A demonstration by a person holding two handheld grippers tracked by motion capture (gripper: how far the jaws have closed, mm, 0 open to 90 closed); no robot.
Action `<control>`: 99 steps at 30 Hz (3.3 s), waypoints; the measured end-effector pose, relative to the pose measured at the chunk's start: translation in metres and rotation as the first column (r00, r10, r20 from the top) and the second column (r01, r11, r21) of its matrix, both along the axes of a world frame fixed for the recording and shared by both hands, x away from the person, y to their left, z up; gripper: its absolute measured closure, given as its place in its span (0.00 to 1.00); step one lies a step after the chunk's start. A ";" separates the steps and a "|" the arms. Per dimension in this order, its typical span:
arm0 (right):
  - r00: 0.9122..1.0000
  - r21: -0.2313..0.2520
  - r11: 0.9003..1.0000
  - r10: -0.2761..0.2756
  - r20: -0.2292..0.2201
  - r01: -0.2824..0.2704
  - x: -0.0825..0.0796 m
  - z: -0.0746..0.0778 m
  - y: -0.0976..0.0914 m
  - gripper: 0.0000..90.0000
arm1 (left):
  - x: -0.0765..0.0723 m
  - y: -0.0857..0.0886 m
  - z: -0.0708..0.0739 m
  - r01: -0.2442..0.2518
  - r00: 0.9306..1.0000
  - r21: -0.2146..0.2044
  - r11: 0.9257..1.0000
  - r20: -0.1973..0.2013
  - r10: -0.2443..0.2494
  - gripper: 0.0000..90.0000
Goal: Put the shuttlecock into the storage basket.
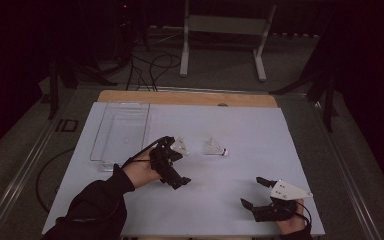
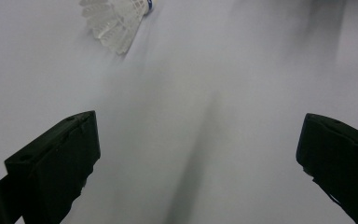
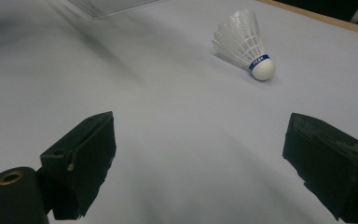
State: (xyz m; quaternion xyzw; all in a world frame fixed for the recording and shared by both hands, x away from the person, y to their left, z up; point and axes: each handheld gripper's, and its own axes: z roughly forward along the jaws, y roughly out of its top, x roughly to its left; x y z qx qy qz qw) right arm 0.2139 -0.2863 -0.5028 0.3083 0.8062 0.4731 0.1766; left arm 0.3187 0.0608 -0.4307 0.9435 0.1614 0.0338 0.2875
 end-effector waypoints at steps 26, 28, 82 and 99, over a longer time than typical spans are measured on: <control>1.000 -0.005 1.000 0.005 -0.011 -0.006 0.000 0.000 0.001 0.10 | 0.014 -0.022 0.000 0.014 0.999 0.063 0.998 -0.043 -0.012 0.02; 1.000 -0.005 1.000 0.006 -0.011 -0.006 0.000 0.000 0.001 0.10 | 0.016 -0.026 0.000 0.013 0.999 0.083 0.996 -0.048 -0.009 0.02; 1.000 0.005 1.000 0.010 -0.029 -0.010 0.000 -0.002 -0.001 0.10 | 0.064 -0.073 -0.027 0.090 0.990 0.174 0.981 -0.125 -0.068 0.00; 1.000 0.009 1.000 0.010 -0.025 -0.010 0.000 -0.001 -0.002 0.10 | 0.080 -0.082 -0.041 0.086 0.987 0.171 0.982 -0.149 -0.061 0.01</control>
